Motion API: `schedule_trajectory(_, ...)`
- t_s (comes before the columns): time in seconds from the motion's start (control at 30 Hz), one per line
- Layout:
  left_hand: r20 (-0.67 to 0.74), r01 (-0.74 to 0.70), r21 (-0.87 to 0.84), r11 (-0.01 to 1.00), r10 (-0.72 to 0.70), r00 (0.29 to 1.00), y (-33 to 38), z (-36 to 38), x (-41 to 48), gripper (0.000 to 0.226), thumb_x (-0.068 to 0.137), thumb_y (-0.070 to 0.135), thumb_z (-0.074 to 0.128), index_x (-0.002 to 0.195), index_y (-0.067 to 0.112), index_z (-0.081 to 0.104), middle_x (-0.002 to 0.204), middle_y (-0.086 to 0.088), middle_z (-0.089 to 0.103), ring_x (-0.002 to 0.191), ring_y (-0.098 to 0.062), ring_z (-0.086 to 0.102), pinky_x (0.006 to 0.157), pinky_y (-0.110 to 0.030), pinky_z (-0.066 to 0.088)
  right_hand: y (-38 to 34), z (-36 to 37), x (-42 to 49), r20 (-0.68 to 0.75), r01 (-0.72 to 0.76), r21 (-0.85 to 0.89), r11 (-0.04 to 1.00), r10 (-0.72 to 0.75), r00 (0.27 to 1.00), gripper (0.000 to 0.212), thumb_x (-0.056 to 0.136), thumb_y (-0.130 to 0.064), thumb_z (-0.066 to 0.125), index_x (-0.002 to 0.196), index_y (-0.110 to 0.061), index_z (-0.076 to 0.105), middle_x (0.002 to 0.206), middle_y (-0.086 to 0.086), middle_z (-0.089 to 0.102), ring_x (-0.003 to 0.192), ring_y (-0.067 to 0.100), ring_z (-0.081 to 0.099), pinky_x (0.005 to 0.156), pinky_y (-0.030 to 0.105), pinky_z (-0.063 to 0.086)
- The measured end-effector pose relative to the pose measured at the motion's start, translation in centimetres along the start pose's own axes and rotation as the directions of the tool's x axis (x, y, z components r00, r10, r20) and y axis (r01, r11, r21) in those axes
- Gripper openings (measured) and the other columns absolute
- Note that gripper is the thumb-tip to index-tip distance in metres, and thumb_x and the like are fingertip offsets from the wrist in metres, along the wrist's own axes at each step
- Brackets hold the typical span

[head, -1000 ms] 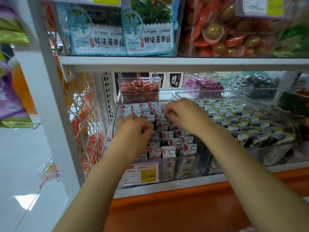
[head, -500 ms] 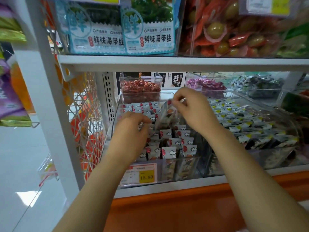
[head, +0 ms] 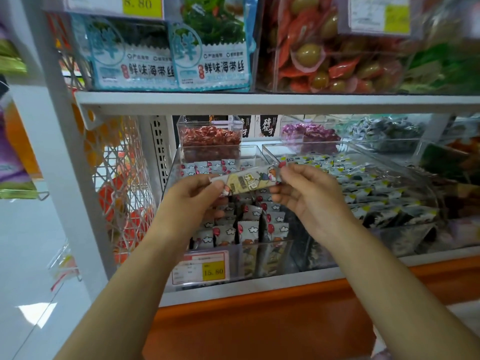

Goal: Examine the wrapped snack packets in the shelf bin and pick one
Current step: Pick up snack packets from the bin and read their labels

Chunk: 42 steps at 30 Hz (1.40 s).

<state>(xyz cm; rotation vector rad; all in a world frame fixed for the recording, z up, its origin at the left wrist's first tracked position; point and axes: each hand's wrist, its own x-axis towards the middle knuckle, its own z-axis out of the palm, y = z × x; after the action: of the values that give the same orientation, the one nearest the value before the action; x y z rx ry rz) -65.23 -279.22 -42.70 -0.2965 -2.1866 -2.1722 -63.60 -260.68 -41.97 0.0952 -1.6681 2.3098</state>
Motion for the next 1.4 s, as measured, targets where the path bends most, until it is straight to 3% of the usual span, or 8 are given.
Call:
schedule_trajectory(0.17, 0.038, 0.051, -0.143, 0.988, -0.046, 0.998, 0.11, -0.42, -0.13, 0.018, 0.082, 0.023, 0.063, 0.093, 0.009, 0.066, 0.088, -0.008, 0.064, 0.068, -0.009, 0.064, 0.06, -0.017, 0.052, -0.41, -0.13, -0.36, -0.017, -0.058, -0.028, 0.998, 0.057, 0.998, 0.009, 0.084, -0.012, 0.063, 0.076, -0.008, 0.064, 0.061, -0.004, 0.068, 0.05, 0.009, 0.059, 0.046, 0.02, 0.05)
schedule_trajectory(0.3, 0.123, 0.153, -0.424, 0.893, -0.11, 0.986, 0.47, -0.69, -0.1, 0.017, 0.073, 0.026, 0.063, 0.068, 0.011, 0.057, 0.063, -0.002, 0.055, 0.057, -0.009, 0.056, 0.053, -0.017, 0.052, -0.3, -0.16, -0.34, -0.037, -0.091, -0.005, 0.996, 0.091, 0.995, 0.009, 0.084, -0.013, 0.063, 0.08, -0.006, 0.068, 0.057, -0.002, 0.062, 0.045, 0.008, 0.055, 0.041, 0.019, 0.045)
schedule_trajectory(0.53, 0.03, 0.146, -0.487, 0.861, -0.15, 0.988, 0.31, -0.41, -0.07, 0.012, 0.088, 0.01, 0.054, 0.079, 0.011, 0.062, 0.054, 0.003, 0.054, 0.047, -0.004, 0.052, 0.046, -0.014, 0.049, -0.23, -0.05, -0.19, 0.051, -0.303, 0.274, 0.913, 0.3, 0.952, 0.012, 0.072, -0.015, 0.065, 0.08, -0.006, 0.064, 0.054, 0.002, 0.057, 0.041, 0.006, 0.051, 0.037, 0.015, 0.043)
schedule_trajectory(0.73, 0.006, 0.123, -0.542, 0.831, -0.143, 0.99, 0.39, -0.34, -0.07, 0.013, 0.091, 0.006, 0.05, 0.084, 0.006, 0.061, 0.052, 0.003, 0.055, 0.046, -0.003, 0.054, 0.048, -0.014, 0.05, -0.31, -0.24, -0.15, 0.131, -0.31, 0.391, 0.867, 0.281, 0.951, 0.016, 0.072, -0.005, 0.06, 0.087, 0.0, 0.061, 0.055, 0.005, 0.059, 0.045, 0.007, 0.058, 0.042, 0.015, 0.049)
schedule_trajectory(0.97, 0.024, 0.088, -0.524, 0.847, -0.089, 0.996, 0.31, -0.66, 0.07, 0.019, 0.092, -0.002, 0.047, 0.109, 0.001, 0.054, 0.073, -0.004, 0.053, 0.055, -0.006, 0.057, 0.058, -0.018, 0.054, 0.09, -0.44, -0.2, 0.014, 0.025, -0.009, 1.0, -0.025, 1.0, 0.016, 0.085, 0.01, 0.054, 0.1, 0.005, 0.059, 0.076, 0.012, 0.063, 0.06, 0.015, 0.067, 0.056, 0.021, 0.055)
schedule_trajectory(1.13, 0.047, 0.109, -0.443, 0.89, -0.099, 0.994, 0.3, -0.55, 0.23, 0.011, 0.089, 0.005, 0.052, 0.092, 0.0, 0.062, 0.081, -0.01, 0.061, 0.072, -0.019, 0.06, 0.063, -0.024, 0.056, 0.32, -0.31, -0.47, -0.027, 0.215, -0.363, 0.906, -0.241, 0.97, 0.014, 0.088, 0.006, 0.055, 0.1, 0.001, 0.061, 0.08, 0.007, 0.064, 0.061, 0.015, 0.068, 0.064, 0.026, 0.058)
schedule_trajectory(1.23, 0.074, 0.067, -0.322, 0.944, -0.045, 0.996, 0.22, -0.45, 0.13, 0.015, 0.079, 0.025, 0.064, 0.077, 0.012, 0.071, 0.081, -0.004, 0.068, 0.075, -0.016, 0.066, 0.067, -0.023, 0.055, 0.37, -0.07, -0.65, -0.021, 0.249, -0.436, 0.865, -0.286, 0.958, 0.012, 0.088, 0.003, 0.056, 0.09, -0.007, 0.063, 0.079, 0.001, 0.065, 0.06, 0.013, 0.069, 0.066, 0.027, 0.059)
schedule_trajectory(1.4, 0.075, -0.004, -0.181, 0.983, 0.018, 0.997, -0.28, -0.57, -0.01, 0.022, 0.083, 0.017, 0.062, 0.103, 0.008, 0.066, 0.105, -0.008, 0.07, 0.097, -0.018, 0.068, 0.084, -0.026, 0.053, 0.53, 0.34, -0.78, 0.016, 0.182, -0.362, 0.914, -0.189, 0.982, 0.026, 0.09, 0.0, 0.052, 0.088, -0.023, 0.064, 0.094, 0.015, 0.066, 0.068, 0.021, 0.071, 0.073, 0.04, 0.059)
